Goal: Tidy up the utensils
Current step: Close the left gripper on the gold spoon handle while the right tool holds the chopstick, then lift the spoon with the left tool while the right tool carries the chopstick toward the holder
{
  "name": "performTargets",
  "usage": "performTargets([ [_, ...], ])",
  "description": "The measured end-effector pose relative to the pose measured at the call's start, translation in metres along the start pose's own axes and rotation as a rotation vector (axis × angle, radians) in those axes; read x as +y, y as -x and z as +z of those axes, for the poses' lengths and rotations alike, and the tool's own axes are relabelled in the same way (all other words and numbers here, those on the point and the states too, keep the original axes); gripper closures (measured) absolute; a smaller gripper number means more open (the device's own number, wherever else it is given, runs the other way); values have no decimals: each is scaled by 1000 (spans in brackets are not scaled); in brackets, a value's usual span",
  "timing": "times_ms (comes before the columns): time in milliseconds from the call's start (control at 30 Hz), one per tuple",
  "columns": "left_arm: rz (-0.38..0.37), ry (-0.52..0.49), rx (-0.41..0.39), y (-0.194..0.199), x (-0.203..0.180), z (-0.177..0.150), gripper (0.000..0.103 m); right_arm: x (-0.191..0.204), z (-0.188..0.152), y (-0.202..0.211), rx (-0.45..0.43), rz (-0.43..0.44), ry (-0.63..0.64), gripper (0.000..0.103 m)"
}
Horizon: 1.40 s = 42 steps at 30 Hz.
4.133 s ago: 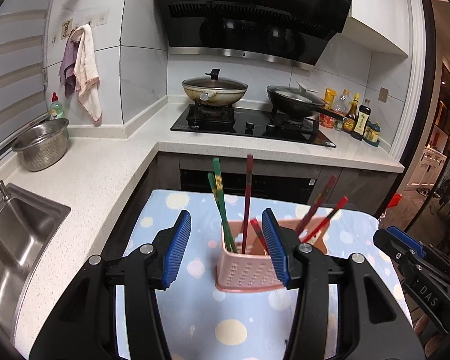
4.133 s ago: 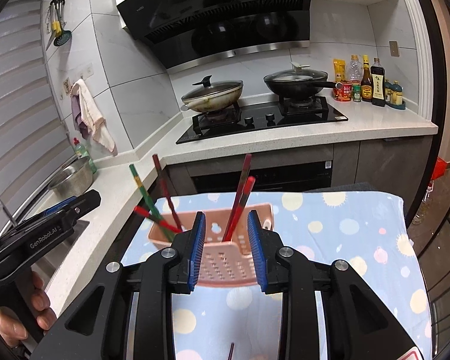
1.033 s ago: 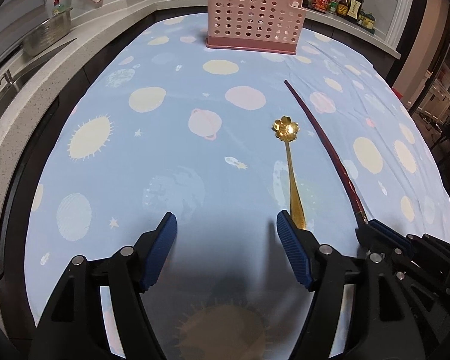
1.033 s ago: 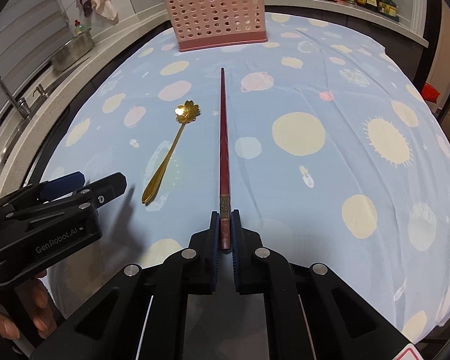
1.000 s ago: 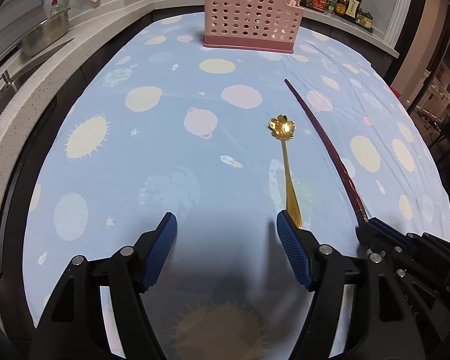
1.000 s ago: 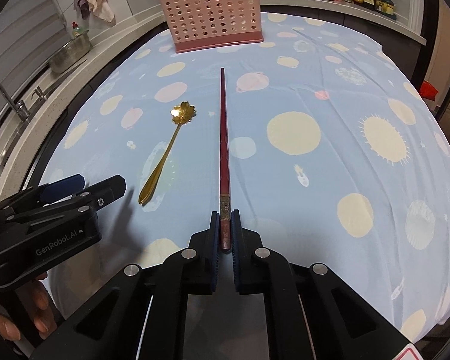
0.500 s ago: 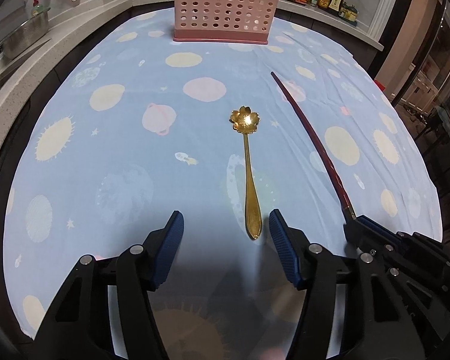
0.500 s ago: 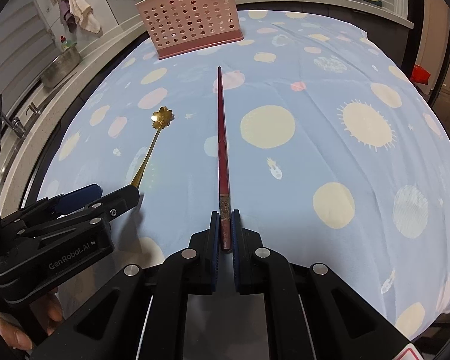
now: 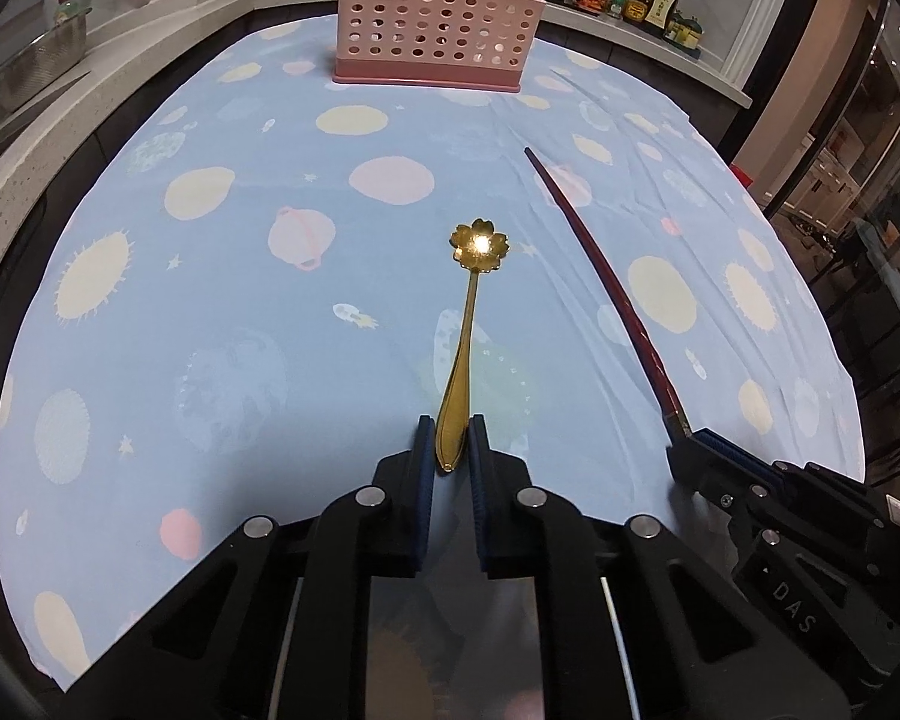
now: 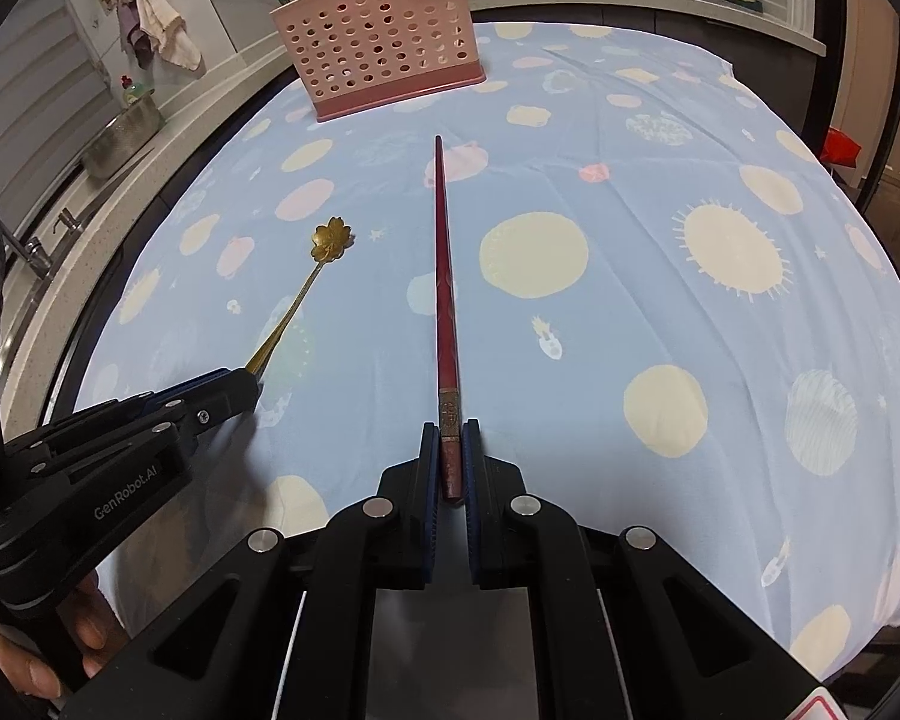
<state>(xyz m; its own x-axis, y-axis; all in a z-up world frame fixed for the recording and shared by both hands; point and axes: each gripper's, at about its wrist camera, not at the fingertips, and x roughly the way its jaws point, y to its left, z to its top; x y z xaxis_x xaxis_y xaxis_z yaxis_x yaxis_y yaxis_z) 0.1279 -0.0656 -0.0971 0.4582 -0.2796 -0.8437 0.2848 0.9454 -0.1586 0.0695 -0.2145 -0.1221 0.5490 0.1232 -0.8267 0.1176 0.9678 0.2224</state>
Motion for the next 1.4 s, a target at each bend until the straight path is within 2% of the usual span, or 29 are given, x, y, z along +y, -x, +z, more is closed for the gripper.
performTargets([
  [300,-9,23,-71,33,4,14,92,0,4,18,-39,21,-11,96],
  [600,-21,31,-156,68,3,36,93,0,28,61,-155,60,-45,96],
  [1000,-21,21,-199,84,4,51,94,-9,73,120,-335,109,-87,96],
  [1400,-18,-7,-226,94,-3,71,94,-4,103,138,-412,153,-82,96],
])
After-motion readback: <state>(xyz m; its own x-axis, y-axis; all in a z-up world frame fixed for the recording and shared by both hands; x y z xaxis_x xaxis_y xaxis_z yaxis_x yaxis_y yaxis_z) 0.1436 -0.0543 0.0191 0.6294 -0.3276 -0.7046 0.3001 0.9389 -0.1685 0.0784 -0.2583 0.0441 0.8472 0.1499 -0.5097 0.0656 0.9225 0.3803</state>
